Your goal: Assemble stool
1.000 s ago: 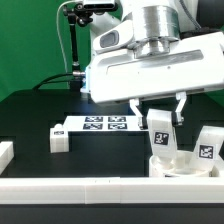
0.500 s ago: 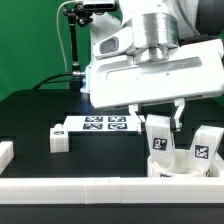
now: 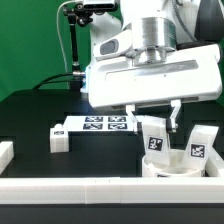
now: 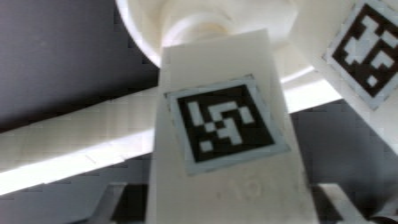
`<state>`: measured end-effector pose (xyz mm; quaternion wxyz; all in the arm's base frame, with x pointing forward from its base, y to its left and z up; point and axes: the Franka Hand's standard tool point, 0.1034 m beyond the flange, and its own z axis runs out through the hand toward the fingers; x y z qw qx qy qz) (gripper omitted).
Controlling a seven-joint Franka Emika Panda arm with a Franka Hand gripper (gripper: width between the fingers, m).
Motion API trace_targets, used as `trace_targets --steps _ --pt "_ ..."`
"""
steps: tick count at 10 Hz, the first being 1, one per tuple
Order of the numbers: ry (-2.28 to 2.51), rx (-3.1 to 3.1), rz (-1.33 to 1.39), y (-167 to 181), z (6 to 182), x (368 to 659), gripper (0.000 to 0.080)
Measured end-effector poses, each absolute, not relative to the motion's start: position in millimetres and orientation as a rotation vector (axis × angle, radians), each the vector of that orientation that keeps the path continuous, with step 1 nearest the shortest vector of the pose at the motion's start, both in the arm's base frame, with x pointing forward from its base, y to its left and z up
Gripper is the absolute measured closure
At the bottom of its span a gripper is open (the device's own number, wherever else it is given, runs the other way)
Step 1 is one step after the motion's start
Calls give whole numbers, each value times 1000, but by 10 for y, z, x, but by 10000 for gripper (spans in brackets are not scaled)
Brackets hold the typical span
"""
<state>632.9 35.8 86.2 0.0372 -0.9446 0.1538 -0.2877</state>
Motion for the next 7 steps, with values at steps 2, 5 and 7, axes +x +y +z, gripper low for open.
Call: trace_targets --steps 2,5,7 --pt "472 -2899 -882 357 861 6328 353" --pt "474 -2895 -852 356 960 6355 166" --pt "481 -2893 -800 328 1057 6365 153"
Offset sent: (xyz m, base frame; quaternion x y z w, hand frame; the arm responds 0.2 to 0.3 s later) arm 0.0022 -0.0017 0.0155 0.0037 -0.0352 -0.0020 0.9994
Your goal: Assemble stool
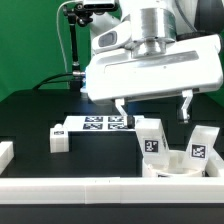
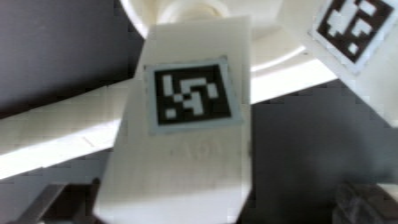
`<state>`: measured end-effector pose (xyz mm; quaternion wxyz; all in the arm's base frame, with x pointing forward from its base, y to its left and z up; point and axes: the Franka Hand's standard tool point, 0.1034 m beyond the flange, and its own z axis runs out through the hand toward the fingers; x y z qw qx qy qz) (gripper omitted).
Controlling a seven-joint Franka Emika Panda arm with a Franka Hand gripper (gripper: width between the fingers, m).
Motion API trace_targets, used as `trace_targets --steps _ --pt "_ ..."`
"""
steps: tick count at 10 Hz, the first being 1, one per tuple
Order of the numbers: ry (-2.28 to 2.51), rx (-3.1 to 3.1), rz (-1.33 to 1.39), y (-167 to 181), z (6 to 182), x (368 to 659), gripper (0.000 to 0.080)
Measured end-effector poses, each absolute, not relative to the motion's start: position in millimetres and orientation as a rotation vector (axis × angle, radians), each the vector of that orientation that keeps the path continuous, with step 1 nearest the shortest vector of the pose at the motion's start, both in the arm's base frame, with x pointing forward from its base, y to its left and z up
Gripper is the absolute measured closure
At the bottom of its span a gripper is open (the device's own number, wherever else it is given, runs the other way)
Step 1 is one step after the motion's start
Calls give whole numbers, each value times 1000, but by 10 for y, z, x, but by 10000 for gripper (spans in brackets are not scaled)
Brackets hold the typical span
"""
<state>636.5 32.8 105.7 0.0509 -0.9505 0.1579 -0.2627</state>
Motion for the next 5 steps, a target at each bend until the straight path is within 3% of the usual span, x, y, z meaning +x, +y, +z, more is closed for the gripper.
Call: trace_targets --steps 2,5 --pt "480 -2891 -758 251 1181 6408 150" --pt "485 -2890 -736 286 1155 6394 150"
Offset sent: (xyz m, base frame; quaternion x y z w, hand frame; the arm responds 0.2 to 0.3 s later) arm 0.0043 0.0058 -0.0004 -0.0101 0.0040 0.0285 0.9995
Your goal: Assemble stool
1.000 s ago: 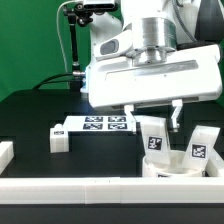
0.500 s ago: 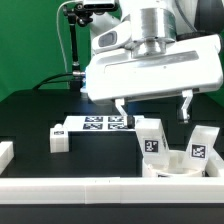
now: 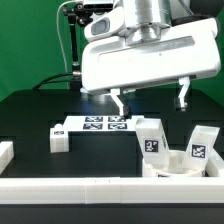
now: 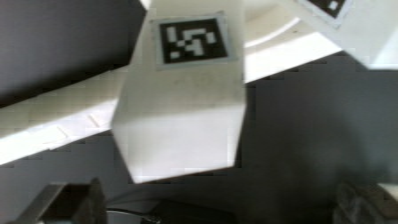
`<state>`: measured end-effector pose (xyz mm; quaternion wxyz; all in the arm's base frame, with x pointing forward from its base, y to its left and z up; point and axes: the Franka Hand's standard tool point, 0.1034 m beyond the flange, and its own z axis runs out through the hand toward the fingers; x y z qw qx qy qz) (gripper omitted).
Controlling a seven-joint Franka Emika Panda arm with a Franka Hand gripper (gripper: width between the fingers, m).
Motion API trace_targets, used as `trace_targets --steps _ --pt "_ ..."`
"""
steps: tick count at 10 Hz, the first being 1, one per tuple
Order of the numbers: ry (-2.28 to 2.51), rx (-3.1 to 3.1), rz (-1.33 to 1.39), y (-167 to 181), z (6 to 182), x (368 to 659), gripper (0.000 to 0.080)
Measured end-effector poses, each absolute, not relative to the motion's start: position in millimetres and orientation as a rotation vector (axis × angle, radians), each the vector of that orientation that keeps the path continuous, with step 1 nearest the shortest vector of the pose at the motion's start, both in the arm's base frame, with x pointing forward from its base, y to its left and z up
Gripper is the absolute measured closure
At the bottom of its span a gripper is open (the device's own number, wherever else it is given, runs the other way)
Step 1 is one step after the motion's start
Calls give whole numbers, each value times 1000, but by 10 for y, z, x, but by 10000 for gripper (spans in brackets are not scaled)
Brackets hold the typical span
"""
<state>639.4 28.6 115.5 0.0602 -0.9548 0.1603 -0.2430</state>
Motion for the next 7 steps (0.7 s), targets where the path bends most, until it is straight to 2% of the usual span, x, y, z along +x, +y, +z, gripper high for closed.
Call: trace_targets --steps 3,7 --pt "463 -2908 -695 254 1069 6351 150" --pt "441 -2895 -234 301 1038 6306 150"
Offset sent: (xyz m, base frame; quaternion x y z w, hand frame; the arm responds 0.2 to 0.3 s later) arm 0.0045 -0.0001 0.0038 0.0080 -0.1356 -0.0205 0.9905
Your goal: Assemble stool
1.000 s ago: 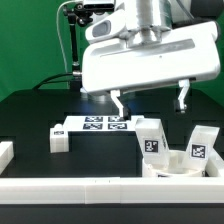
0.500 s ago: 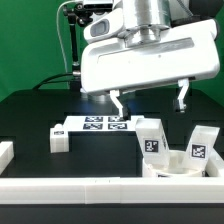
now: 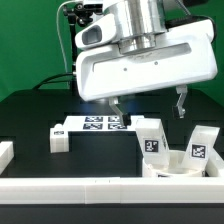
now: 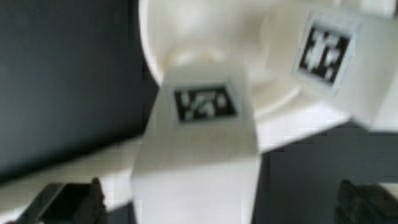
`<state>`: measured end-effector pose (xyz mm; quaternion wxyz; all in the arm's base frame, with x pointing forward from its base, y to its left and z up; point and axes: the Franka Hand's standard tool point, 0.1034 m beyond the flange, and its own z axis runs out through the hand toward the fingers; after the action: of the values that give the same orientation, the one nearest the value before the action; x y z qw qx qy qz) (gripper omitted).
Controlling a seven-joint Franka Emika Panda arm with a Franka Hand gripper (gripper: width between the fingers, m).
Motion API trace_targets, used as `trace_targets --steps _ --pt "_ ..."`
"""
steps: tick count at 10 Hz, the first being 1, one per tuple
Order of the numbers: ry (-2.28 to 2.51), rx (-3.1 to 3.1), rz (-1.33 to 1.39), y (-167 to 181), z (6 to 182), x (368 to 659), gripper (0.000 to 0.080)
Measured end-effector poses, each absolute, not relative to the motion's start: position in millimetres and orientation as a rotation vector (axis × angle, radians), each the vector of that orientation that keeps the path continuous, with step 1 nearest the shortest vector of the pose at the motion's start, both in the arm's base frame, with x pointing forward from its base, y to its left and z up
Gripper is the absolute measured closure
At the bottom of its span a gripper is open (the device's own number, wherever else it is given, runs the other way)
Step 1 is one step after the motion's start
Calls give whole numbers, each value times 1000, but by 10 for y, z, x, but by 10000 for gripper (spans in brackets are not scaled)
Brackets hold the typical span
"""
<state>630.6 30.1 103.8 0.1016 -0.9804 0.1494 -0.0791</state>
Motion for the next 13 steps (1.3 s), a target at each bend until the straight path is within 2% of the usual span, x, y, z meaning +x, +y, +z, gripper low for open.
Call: trace_targets --steps 3,9,13 --pt "384 -2892 -25 280 1008 6278 150" --pt "-65 -2967 -130 233 994 6335 150" --pt "-741 -2945 -186 321 952 6322 150"
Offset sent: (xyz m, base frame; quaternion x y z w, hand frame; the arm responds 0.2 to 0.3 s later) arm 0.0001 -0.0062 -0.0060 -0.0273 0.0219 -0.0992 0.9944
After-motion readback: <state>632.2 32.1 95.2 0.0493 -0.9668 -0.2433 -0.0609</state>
